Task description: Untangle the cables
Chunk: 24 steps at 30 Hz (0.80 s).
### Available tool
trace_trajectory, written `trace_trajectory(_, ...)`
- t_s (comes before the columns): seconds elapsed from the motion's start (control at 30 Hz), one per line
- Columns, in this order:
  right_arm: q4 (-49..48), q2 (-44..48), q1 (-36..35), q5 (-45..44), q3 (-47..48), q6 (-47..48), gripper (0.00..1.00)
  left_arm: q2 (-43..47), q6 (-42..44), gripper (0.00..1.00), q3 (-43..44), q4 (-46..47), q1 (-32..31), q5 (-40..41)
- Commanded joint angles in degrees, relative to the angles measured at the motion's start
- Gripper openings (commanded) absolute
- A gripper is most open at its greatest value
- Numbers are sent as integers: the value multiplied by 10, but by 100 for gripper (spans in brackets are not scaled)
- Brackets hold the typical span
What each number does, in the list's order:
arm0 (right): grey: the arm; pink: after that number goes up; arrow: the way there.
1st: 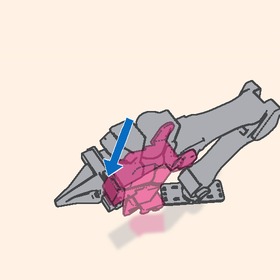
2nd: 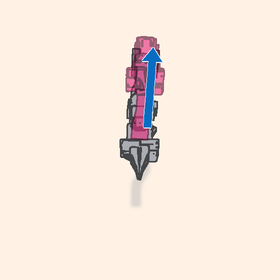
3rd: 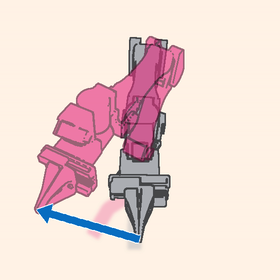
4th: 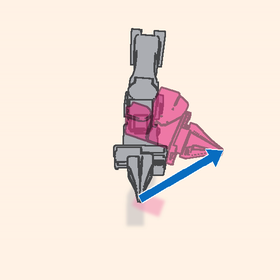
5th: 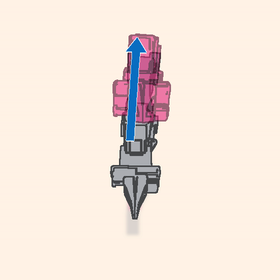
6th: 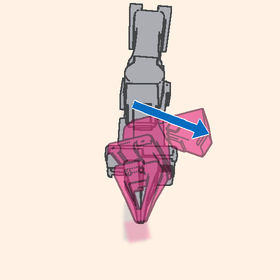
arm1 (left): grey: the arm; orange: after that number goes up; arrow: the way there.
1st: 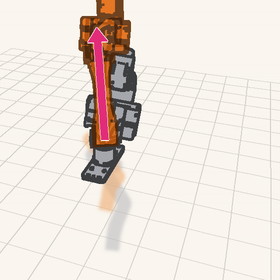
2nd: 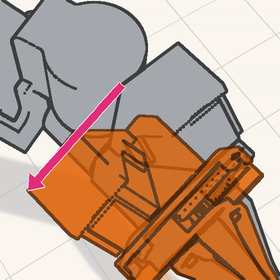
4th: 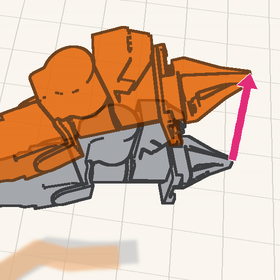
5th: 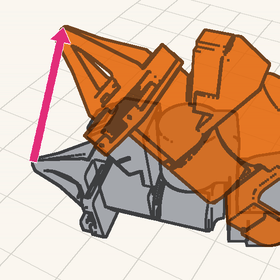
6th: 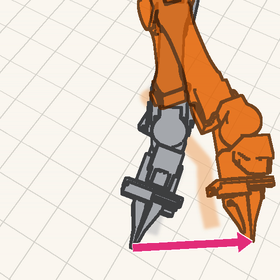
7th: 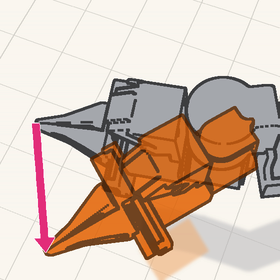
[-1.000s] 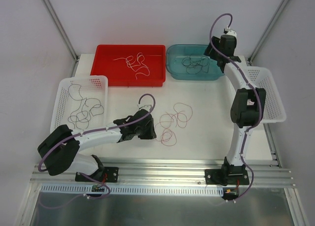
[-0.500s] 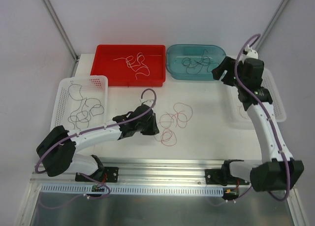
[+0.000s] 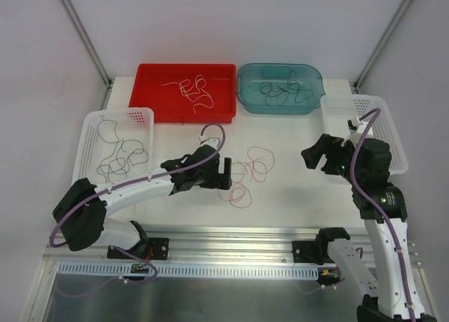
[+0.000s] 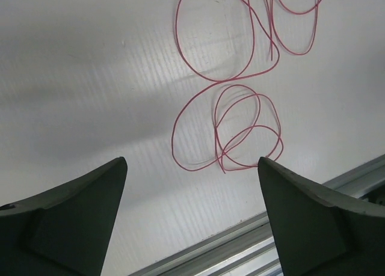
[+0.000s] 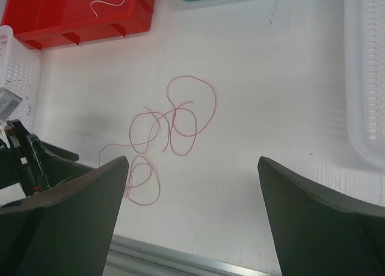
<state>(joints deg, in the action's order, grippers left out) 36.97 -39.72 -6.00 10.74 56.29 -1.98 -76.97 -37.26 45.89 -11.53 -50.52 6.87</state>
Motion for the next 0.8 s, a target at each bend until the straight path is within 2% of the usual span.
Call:
trace_trajectory(0.0, 69, 32, -2, -2, -25, 17, 94, -25, 23, 96, 46, -25, 5, 24)
trace_trajectory(0.1, 83, 58, -2, 4, -44, 17, 94, -66, 35, 99, 75, -27, 5, 9)
trace_trajectory(0.3, 100, 93, -2, 10, -71, 12, 94, -154, 62, 97, 138, -32, 4, -22)
trace_trajectory(0.57, 104, 108, -2, 23, -94, 2, 94, -241, 54, 81, 178, -39, -5, -40)
trace_trajectory(0.77, 99, 103, -2, 24, -97, 1, 94, -273, 38, 72, 181, -52, -43, -31)
